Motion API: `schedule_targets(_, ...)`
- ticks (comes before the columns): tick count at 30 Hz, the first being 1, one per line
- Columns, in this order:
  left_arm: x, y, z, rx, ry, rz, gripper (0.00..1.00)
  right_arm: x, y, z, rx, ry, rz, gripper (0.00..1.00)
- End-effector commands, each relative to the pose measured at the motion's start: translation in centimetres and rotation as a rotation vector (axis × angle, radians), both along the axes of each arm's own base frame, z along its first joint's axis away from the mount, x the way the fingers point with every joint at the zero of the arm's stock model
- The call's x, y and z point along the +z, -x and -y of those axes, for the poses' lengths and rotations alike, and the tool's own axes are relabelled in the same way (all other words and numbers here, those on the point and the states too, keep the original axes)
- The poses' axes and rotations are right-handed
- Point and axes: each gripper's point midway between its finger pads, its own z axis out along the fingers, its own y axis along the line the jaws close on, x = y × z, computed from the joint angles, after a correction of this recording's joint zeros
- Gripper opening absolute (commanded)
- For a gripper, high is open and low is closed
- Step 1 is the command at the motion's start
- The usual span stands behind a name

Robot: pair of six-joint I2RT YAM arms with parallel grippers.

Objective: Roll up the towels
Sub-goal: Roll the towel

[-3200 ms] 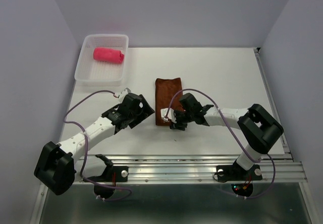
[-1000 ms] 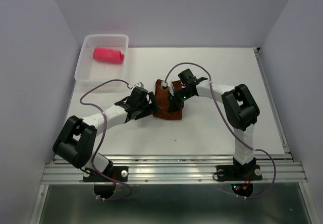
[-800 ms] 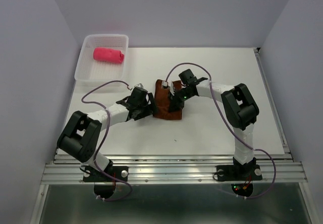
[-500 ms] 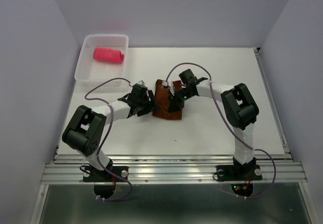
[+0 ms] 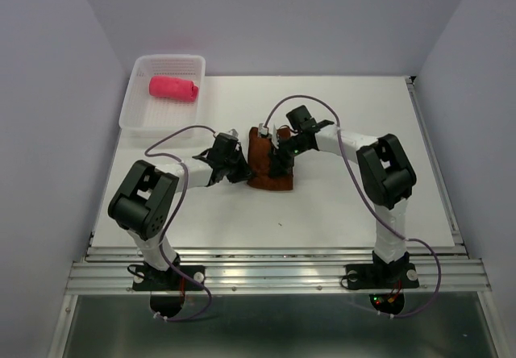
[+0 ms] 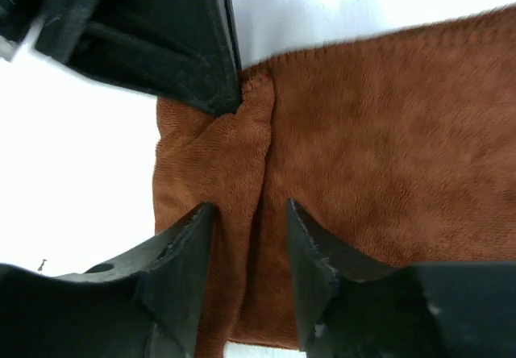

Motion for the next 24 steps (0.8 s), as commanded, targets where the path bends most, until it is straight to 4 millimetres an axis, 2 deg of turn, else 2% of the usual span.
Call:
schedule_targets(1,-2.1,2.0,-0.1,-0.032,-0.033,-0.101,0.01,5.8,-1.8,-0.4,0.030,-0.086,0.198,0.53)
schedule_targets(4,-1.8,1.5,-0.5,-0.016,-0.066,-0.105,0.00,6.9,-1.5,-0.2,0.060,-0.103,0.256,0.62)
schedule_targets(5,-1.2,1.3,-0.4,-0.014,-0.065,-0.102,0.00,8.4,-1.6,-0.4,0.076,-0.130,0.310,0.69)
schedule_targets(7,-1.0,2.0,-0.9,-0.006,-0.082,-0.139,0.00,9.2,-1.3,-0.5,0.086,-0.166,0.358,0.73)
schedule_targets(8,-0.6,1.8,-0.8,-0.006,-0.080,-0.137,0.00,10.5,-1.1,-0.5,0.099,-0.194,0.398,0.77)
schedule_targets(10,-0.3,2.1,-1.1,0.005,-0.086,-0.163,0.00,10.6,-0.6,-0.6,0.123,-0.186,0.441,0.78)
schedule_targets(14,0.4,3.2,-1.5,0.021,-0.079,-0.230,0.00,8.0,0.6,0.3,0.161,-0.036,0.564,0.78)
schedule_targets(15,0.5,3.6,-1.3,0.032,-0.053,-0.257,0.00,6.6,1.5,1.0,0.182,0.021,0.593,0.79)
schedule_targets(17,0.7,4.2,-1.5,0.050,-0.021,-0.291,0.00,5.9,1.7,1.5,0.188,0.073,0.656,0.78)
schedule_targets(18,0.8,4.4,-1.6,0.065,-0.010,-0.305,0.00,5.2,3.0,1.6,0.215,0.091,0.667,0.78)
schedule_targets(19,0.8,4.5,-1.7,0.075,-0.002,-0.317,0.00,4.4,3.4,1.7,0.229,0.110,0.672,0.77)
schedule_targets(20,0.9,4.7,-2.0,0.085,0.002,-0.331,0.00,5.0,3.4,1.4,0.228,0.103,0.722,0.77)
schedule_targets(22,1.2,5.1,-1.9,0.082,0.037,-0.351,0.00,3.5,4.3,2.1,0.251,0.153,0.755,0.76)
schedule_targets(24,1.3,5.3,-2.0,0.095,0.072,-0.379,0.00,3.4,4.6,1.9,0.266,0.164,0.810,0.76)
